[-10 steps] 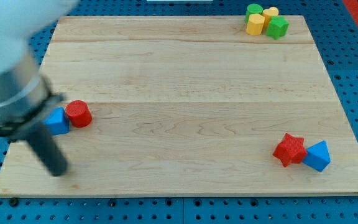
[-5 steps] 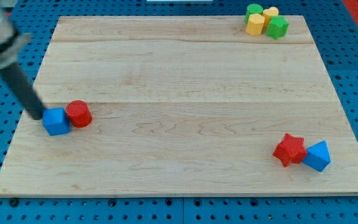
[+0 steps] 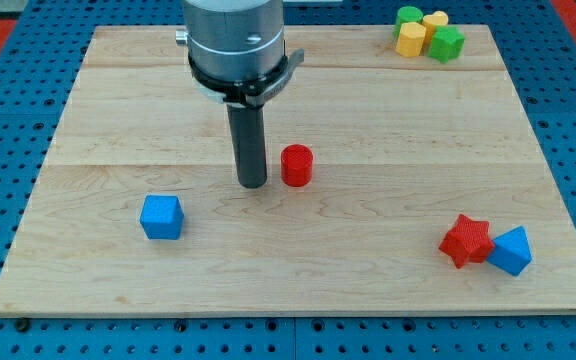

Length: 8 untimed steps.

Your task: Move the red circle above the blue triangle

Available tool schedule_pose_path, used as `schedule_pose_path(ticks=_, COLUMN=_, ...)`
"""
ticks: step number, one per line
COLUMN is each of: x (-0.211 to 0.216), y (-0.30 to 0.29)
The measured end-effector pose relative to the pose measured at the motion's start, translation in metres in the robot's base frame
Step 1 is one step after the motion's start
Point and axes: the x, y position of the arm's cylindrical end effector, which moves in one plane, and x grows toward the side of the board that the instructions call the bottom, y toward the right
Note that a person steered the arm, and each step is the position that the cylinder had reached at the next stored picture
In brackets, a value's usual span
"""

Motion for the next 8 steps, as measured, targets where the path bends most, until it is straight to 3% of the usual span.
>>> schedule_pose_path(ticks=1, x=-0.018, y=0.034)
schedule_pose_path(ticks=3, x=-0.019, y=0.162)
schedule_pose_path(ticks=5, x=-0.016, y=0.106)
schedule_pose_path(ticks=6, x=0.010, y=0.116)
schedule_pose_path(ticks=8, x=0.019, y=0.219)
